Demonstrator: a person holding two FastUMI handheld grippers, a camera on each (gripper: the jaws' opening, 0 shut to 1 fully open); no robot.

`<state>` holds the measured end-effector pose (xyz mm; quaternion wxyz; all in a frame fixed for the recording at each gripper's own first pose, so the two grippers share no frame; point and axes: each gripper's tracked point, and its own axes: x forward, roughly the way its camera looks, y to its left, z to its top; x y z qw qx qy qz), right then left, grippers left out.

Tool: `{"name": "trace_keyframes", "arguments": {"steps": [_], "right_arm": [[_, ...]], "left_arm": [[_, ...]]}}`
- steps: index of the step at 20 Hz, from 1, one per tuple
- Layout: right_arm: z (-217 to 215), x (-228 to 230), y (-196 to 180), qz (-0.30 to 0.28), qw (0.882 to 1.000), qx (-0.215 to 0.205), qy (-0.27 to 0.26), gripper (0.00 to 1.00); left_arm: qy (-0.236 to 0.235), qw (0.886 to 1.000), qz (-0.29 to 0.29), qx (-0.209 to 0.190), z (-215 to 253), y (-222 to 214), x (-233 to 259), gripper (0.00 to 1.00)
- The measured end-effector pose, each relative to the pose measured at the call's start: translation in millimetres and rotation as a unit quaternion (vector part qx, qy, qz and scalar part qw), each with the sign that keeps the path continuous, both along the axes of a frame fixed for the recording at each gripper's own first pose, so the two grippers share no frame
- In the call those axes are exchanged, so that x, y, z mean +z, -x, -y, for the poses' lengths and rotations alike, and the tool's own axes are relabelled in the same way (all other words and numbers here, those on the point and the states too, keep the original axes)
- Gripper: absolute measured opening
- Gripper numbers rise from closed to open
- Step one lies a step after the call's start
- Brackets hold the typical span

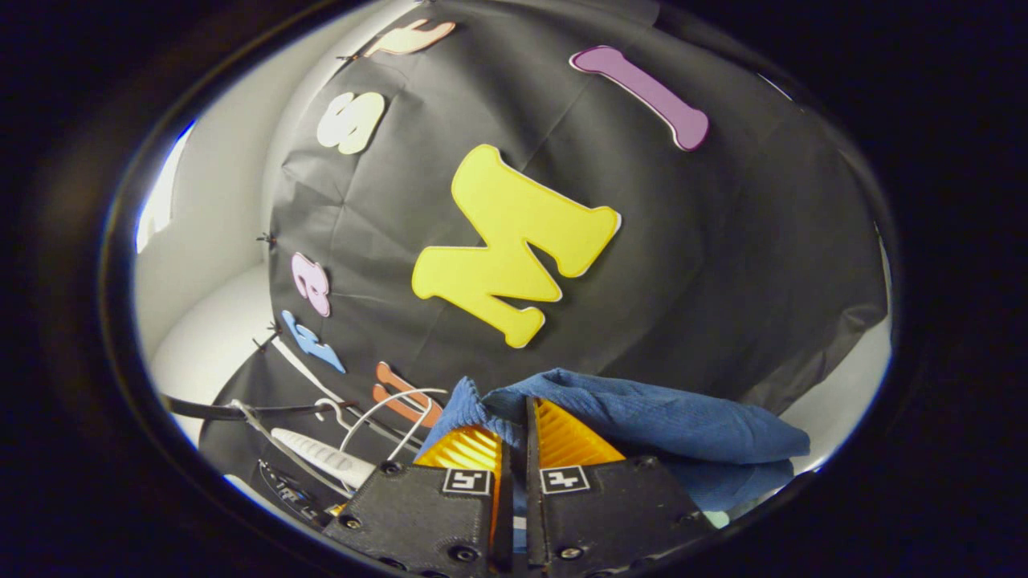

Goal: Grasp the clothes on the hanger with both hands and then place them into the laundry hamper below.

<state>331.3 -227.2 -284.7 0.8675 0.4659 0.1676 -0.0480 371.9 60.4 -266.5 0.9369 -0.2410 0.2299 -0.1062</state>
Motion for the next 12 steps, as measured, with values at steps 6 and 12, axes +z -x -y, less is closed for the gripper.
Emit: {"name": "trace_keyframes", "arguments": {"steps": [6,12], "right_arm": [[-19.1,-41.0,30.7,-0.05,0.999,-0.007,0.003,0.1],[-45.7,-72.8,64.9,-0.084,0.996,-0.02,-0.015,0.1]], "left_arm": [[0.006,0.999,-0.033,0.01,8.4,10.6,-30.0,0.04],[-0.009,0.998,-0.064,0.006,1.1,65.7,-65.1,0.04]]}}
